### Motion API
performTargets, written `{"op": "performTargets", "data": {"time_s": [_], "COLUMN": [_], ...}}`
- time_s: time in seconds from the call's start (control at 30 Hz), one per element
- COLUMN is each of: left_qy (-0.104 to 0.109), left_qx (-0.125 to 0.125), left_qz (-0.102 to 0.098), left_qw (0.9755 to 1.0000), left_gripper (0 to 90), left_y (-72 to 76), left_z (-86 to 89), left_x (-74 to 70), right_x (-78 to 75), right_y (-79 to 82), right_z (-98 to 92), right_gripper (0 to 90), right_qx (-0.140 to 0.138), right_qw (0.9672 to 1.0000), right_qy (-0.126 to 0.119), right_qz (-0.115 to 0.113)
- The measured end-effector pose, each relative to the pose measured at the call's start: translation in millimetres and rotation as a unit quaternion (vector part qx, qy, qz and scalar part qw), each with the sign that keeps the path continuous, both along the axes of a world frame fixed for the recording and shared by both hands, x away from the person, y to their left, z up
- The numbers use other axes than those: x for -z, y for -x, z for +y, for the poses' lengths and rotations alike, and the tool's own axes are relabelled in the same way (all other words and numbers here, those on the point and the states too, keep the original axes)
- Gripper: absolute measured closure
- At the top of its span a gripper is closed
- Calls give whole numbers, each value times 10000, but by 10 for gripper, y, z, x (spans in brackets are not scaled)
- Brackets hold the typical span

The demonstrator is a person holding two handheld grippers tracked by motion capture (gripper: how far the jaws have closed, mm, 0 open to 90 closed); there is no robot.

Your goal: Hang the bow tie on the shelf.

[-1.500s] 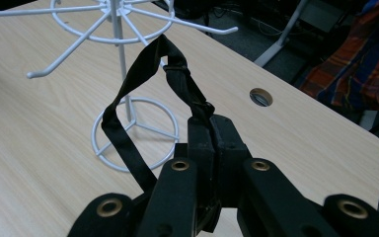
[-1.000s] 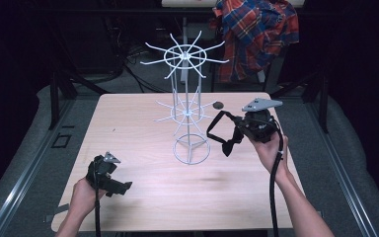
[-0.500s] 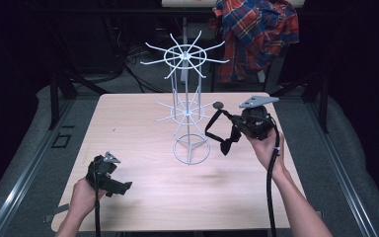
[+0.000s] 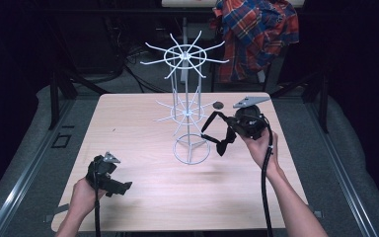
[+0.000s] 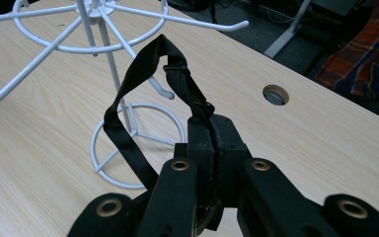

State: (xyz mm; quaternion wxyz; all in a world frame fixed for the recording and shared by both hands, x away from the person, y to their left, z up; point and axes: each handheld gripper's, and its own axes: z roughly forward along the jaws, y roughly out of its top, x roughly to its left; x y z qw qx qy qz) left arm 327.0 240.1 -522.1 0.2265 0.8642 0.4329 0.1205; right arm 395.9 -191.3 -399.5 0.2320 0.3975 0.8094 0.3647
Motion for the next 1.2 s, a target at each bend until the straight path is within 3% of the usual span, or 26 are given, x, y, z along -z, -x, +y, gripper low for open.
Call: {"op": "performTargets", "data": {"time_s": [1.2], "left_qy": [-1], "left_qx": [14], "left_qz": [9], "left_qw": [10000], "left_gripper": [1], "left_y": [-4], "left_z": [-3], "left_x": [4], "right_x": [276], "right_y": [-50], "right_z": [136], "right_gripper": [876], "right_qx": [-50], "right_qw": [9997], "right_qy": [-10], "right_qz": [238]}}
